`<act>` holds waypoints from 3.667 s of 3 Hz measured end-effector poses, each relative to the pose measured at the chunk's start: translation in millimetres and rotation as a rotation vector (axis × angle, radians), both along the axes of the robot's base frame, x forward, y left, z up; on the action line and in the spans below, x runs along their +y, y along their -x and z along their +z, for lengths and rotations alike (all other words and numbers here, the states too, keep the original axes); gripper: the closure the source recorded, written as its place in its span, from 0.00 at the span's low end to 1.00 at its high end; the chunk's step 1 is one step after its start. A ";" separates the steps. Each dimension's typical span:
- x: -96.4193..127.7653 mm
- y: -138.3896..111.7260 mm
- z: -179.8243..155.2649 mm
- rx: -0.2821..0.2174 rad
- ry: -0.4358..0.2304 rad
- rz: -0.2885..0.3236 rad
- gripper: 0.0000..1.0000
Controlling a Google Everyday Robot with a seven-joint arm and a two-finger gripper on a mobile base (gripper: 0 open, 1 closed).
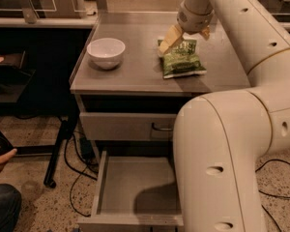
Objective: Place green jalapeno chip bag into middle drawer
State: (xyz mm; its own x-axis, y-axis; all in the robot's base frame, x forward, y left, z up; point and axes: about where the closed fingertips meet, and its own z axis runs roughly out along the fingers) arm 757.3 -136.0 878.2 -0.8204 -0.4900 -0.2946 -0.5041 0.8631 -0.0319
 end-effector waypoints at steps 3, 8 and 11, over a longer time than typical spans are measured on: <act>-3.8 -21.4 -45.3 0.049 0.027 -0.054 0.00; 2.1 -36.2 -61.9 0.032 0.024 -0.057 0.95; 2.2 -36.3 -55.3 0.032 0.024 -0.057 1.00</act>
Offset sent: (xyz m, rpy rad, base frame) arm 0.0283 -0.0198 -0.0312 -0.0396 0.0896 -0.0707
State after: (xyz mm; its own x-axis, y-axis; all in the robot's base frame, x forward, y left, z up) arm 793.5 -133.8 822.9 -0.8560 -0.4487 -0.2569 -0.4551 0.8897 -0.0376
